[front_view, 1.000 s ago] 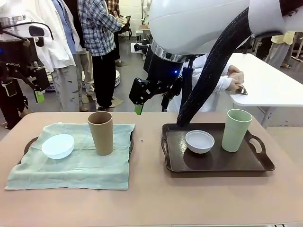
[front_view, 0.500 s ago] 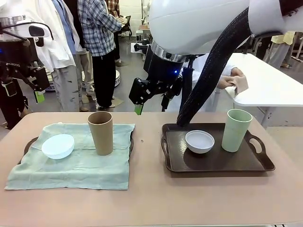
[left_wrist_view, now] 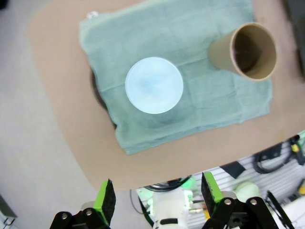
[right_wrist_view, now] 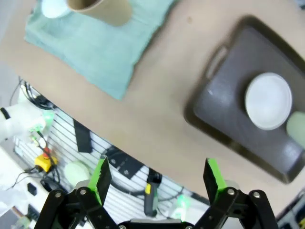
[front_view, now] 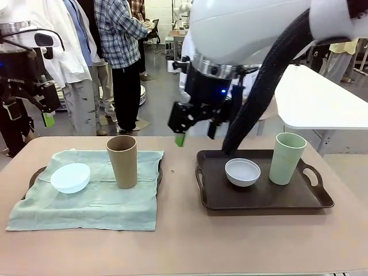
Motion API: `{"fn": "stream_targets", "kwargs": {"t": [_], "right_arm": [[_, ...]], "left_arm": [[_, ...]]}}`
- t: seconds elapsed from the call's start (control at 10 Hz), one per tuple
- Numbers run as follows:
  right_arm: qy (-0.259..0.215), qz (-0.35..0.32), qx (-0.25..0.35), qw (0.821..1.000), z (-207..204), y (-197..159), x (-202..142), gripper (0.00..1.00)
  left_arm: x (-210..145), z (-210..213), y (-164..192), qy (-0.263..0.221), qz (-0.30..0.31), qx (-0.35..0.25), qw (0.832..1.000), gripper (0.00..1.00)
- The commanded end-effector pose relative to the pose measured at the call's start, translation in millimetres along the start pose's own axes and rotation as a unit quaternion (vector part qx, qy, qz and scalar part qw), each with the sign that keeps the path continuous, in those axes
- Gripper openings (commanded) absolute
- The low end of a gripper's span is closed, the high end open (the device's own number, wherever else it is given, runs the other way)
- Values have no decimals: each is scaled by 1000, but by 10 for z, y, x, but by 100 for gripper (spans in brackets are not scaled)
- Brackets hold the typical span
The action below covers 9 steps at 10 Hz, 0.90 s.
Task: Set up a tray with a mat and arrange the tableware.
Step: Pick up the Picnic Bowl and Reusable plastic cup from the Handle tray in front of the human's position and hold them in the air.
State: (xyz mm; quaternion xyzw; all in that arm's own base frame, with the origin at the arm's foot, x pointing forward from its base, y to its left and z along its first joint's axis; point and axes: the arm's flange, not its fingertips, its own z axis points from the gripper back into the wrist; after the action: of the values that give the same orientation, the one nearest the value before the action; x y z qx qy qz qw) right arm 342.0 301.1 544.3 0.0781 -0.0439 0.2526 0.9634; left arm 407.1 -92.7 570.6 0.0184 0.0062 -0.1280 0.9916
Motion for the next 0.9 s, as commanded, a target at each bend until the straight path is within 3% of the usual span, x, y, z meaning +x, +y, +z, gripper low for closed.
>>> {"fn": "stream_targets", "kwargs": {"t": [0.0, 0.2, 0.4, 0.8], "right_arm": [[5, -52, 21, 998, -11, -662, -433, 100], [-55, -79, 27, 995, 240, -1050, -883, 100], [-143, -107, 66, 982, 675, -1457, -1632, 100], [-286, -158, 163, 931, 1032, -2084, -2901, 100]], "left_arm": [[6, -249, 180, -11, -17, -77, 997, 95], [4, -349, 288, -27, -22, -140, 990, 95], [-90, -338, 672, -43, -15, -218, 975, 95], [-450, -407, 1362, -91, 16, -334, 938, 95]]}}
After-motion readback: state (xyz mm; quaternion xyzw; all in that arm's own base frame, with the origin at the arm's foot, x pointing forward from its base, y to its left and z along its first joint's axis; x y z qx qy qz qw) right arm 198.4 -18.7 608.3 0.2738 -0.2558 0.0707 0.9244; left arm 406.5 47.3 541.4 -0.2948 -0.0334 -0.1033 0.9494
